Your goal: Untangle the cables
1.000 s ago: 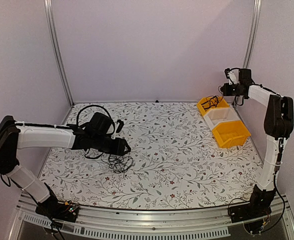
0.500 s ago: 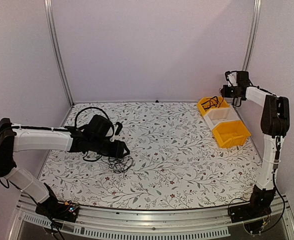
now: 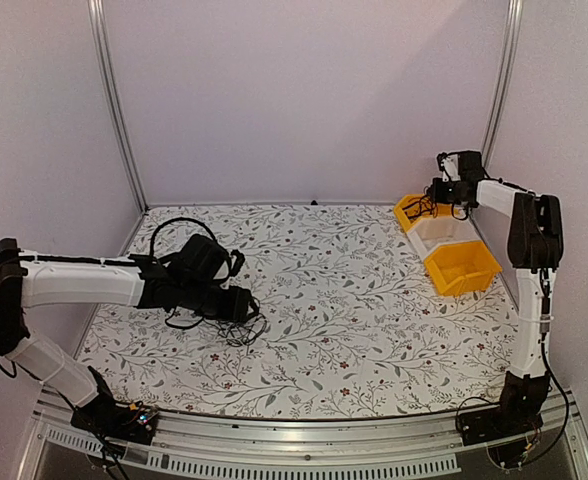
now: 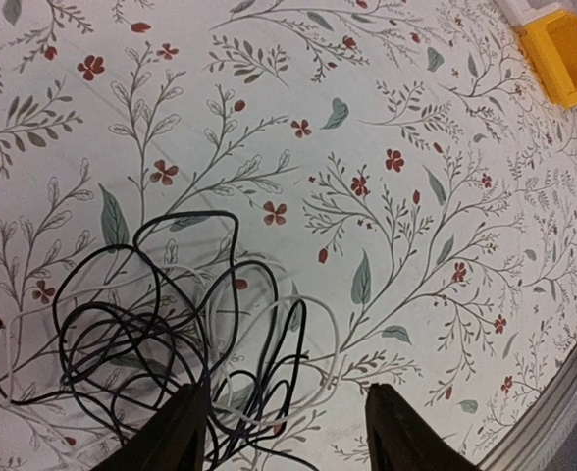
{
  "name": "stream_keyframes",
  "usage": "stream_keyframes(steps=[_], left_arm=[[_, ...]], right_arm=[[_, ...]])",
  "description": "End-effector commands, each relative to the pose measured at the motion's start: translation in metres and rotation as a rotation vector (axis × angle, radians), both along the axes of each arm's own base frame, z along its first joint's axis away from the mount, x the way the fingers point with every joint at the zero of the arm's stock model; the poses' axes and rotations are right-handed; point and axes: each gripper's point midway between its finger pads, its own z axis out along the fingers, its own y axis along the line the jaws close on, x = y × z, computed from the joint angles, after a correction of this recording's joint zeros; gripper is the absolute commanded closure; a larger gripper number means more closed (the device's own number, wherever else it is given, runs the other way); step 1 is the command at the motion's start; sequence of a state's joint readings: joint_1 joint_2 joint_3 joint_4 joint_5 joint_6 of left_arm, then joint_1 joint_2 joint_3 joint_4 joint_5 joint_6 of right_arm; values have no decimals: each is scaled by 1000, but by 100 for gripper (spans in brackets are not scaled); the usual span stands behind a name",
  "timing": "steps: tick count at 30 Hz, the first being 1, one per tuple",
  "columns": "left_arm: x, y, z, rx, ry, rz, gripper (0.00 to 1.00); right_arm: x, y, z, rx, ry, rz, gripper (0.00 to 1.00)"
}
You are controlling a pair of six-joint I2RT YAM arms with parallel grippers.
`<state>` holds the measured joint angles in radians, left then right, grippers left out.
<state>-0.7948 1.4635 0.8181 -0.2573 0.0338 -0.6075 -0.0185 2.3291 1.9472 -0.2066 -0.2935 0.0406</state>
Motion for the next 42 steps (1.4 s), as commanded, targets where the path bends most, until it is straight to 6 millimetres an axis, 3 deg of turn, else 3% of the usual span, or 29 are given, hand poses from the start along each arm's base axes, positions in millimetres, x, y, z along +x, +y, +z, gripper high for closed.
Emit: stream_keyframes(steps=[1, 12, 14, 17, 22, 26, 29, 32, 35, 37, 38, 39, 42], left_arm=[[-9, 1, 7, -1, -2, 19, 41], [-16, -5, 5, -5, 5, 4, 41], [-14, -7, 4, -5, -4, -3, 42], [-9, -13, 3, -8, -24, -19, 42], [0, -22, -2, 0, -54, -53, 41], [3, -30, -8, 3, -60, -82, 42], [4, -32, -9, -5, -65, -87, 42], [2, -30, -10, -6, -66, -89, 41], [-1, -27, -11, 0, -67, -94, 42], [-1, -25, -11, 6, -69, -96, 42], [-2, -24, -11, 8, -69, -97, 42], [-2, -23, -10, 10, -71, -97, 41], [-3, -21, -11, 16, -71, -93, 42]], right_arm=[[11, 5, -11, 14, -3, -12, 100], [6, -5, -41, -64, 40, -36, 100], [4, -7, -37, -71, 38, -42, 88], [2, -4, -7, -61, -4, -28, 75], [-8, -1, 60, -83, -108, 5, 67], [-25, 0, 89, -89, -138, 36, 58], [-40, 6, 97, -112, -146, 93, 47], [-63, 32, 102, -101, -144, 274, 45], [-81, 49, 98, -168, -126, 443, 46], [-87, 71, 85, -243, -91, 531, 45], [-88, 73, 84, -263, -77, 553, 45], [-88, 72, 68, -266, -31, 566, 45], [-86, 65, 45, -300, 28, 558, 44]])
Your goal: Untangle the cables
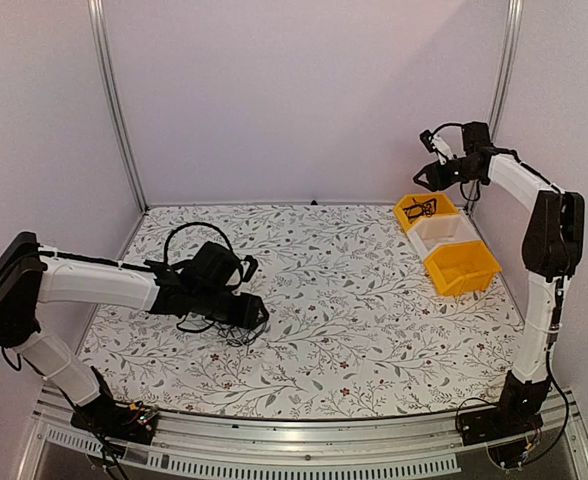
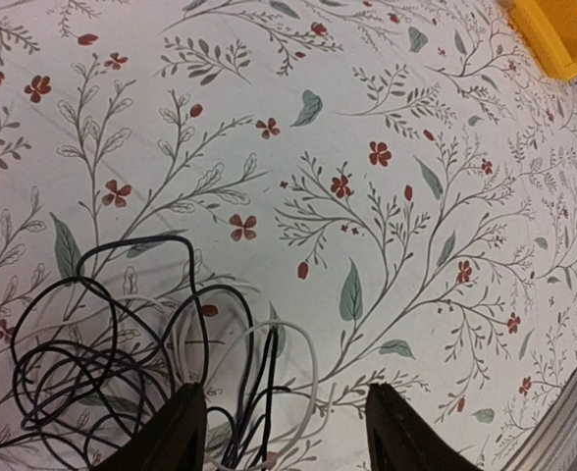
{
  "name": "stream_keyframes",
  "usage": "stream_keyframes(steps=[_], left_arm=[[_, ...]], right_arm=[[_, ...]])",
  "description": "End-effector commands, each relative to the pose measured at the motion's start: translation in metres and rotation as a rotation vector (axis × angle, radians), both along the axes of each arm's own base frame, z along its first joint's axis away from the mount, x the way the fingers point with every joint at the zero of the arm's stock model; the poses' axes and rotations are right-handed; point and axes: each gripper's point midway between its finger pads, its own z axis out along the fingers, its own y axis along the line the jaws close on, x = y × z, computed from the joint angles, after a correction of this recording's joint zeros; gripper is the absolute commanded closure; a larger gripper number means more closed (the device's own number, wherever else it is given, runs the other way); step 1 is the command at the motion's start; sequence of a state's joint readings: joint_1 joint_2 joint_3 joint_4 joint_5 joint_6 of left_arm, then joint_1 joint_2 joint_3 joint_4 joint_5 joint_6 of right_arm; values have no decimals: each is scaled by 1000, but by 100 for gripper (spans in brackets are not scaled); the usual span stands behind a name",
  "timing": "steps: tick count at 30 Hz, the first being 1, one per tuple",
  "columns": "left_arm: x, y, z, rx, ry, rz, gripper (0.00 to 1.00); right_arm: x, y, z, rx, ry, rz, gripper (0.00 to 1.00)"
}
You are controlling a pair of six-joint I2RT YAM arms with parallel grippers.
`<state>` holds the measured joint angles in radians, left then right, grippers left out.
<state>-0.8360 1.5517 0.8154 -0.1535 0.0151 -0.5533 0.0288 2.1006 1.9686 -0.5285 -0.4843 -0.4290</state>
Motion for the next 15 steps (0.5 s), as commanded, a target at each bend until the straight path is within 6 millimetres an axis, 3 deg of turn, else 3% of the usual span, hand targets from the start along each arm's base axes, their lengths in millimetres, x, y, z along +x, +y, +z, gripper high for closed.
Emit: stream_keyframes(steps=[1, 7, 15], left_arm=[[-5, 0, 6, -8, -24, -19, 41], [-5, 0, 7, -14, -19, -9, 41], [-5, 0, 9, -18, -17, -4, 41]], right_arm=[[-17, 5, -53, -106, 134, 92, 44], [-14, -3, -75, -169, 170, 72, 44], [2, -18, -87, -215, 173, -12, 45]])
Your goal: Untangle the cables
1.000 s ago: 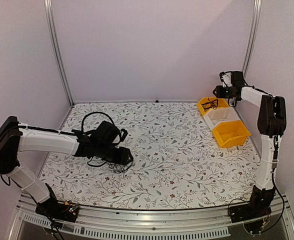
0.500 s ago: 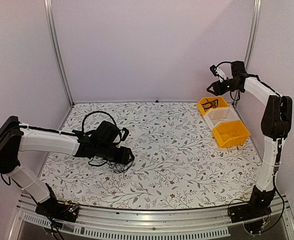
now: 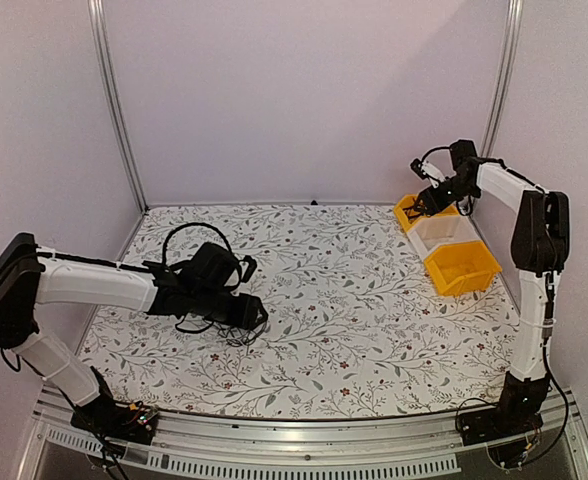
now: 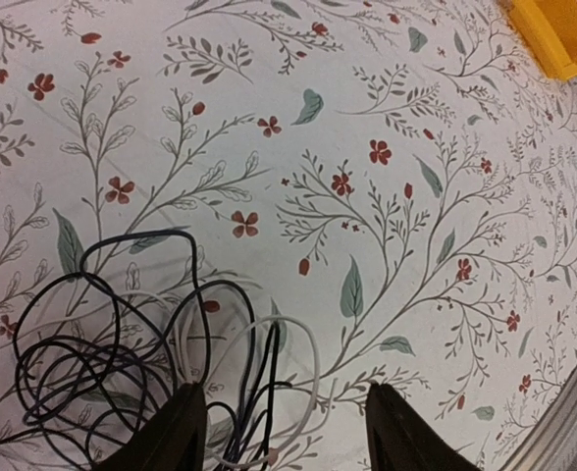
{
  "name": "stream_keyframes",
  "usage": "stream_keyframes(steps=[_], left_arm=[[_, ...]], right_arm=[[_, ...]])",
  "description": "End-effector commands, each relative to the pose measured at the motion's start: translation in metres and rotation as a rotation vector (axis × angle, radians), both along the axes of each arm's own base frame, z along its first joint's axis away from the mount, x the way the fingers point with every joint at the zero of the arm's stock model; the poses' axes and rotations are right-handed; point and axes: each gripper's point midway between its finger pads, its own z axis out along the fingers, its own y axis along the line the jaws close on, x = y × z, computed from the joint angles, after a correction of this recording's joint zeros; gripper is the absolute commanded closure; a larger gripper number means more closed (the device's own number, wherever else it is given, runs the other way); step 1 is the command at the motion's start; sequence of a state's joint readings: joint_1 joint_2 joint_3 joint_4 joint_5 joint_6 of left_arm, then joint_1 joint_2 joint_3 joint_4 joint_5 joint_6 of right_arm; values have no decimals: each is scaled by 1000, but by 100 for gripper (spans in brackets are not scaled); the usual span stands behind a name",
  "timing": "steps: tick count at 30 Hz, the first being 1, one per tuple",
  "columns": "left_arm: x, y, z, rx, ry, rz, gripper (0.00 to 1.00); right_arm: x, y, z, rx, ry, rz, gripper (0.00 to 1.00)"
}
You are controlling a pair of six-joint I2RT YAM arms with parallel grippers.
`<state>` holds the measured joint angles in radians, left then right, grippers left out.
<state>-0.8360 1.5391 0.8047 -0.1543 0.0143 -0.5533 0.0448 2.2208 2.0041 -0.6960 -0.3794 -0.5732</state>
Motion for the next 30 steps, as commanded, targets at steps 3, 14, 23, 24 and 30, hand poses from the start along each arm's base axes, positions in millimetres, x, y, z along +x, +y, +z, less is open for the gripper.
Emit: stream_keyframes(steps=[3, 14, 23, 24, 30], left_arm=[[-3, -2, 8, -17, -12, -3, 41], [-5, -2, 6, -11, 1, -2, 42], [-5, -4, 6, -13, 18, 3, 41], [-5, -5, 6, -14, 20, 2, 41], [-4, -8, 6, -15, 22, -2, 41]], right_arm=[[17, -16, -9, -70, -15, -69, 47], [39, -25, -28, -102, -33, -115, 73], [69, -56, -25, -153, -109, -254, 100], [72, -62, -26, -171, -116, -274, 100], [77, -81, -46, -265, -112, -334, 100]])
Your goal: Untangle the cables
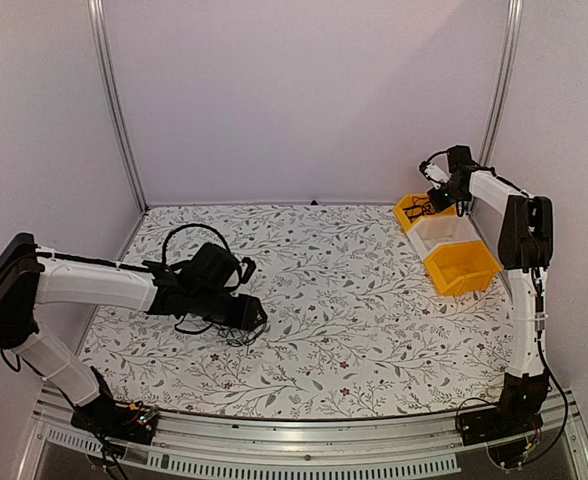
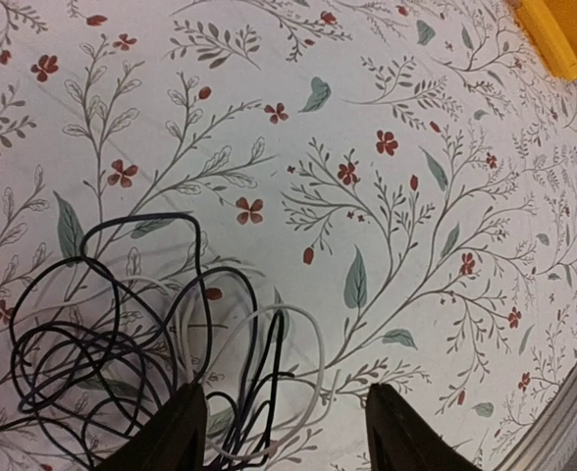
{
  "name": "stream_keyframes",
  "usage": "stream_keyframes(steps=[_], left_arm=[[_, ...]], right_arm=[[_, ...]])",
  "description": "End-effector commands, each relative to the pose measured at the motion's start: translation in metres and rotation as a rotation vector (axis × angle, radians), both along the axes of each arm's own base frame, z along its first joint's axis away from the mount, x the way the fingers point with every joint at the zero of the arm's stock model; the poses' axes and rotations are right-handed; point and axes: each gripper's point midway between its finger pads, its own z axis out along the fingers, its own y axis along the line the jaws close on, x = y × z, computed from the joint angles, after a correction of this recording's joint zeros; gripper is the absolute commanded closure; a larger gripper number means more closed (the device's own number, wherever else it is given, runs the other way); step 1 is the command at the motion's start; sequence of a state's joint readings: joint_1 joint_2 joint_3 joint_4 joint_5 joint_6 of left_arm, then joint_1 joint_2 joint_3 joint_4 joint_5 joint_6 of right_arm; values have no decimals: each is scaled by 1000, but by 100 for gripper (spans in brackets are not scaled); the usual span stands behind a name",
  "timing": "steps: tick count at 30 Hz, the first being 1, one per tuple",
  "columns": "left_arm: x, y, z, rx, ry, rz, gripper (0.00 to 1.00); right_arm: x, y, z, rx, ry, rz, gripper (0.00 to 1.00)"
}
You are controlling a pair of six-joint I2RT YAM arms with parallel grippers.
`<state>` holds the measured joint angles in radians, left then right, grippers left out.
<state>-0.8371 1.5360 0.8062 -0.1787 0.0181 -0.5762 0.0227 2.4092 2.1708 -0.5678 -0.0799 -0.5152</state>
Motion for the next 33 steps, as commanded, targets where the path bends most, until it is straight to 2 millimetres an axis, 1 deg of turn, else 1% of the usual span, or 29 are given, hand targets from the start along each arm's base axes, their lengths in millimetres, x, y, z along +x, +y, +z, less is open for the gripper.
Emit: stream_keyframes(steps=[1, 4, 9, 11, 13, 15, 17, 19, 21, 25, 28, 31, 33], left_arm=[[-1, -10, 7, -17, -3, -16, 41], [-1, -11, 8, -20, -5, -18, 41], [1, -9, 12, -11, -19, -19, 41], [9, -8, 24, -34, -37, -5, 41], [21, -6, 43, -75, -66, 10, 40], [36, 1, 61, -111, -96, 38, 40], [50, 10, 75, -140, -122, 65, 40], [60, 18, 82, -147, -148, 80, 40], [66, 24, 85, -142, -162, 84, 40], [73, 31, 85, -121, -174, 78, 40], [77, 35, 87, -117, -186, 73, 40], [80, 36, 88, -121, -189, 69, 40], [81, 36, 88, -119, -190, 64, 40]], right_arm=[[9, -22, -21, -88, 0, -81, 100], [8, -23, -32, -103, 15, -80, 100], [6, -24, -37, -113, 25, -69, 100], [4, -23, -35, -115, 26, -62, 100], [1, -23, -35, -118, 33, -58, 100], [-2, -23, -30, -121, 32, -54, 100], [-5, -23, -24, -123, 31, -46, 93], [-9, -21, -15, -125, 25, -36, 85], [-13, -22, -1, -127, 13, -30, 81], [-27, -19, 22, -120, 30, -9, 76], [-43, -13, 30, -95, 67, 23, 71], [-61, -14, 28, -88, 118, 32, 66], [-73, -13, 35, -69, 134, 36, 64]])
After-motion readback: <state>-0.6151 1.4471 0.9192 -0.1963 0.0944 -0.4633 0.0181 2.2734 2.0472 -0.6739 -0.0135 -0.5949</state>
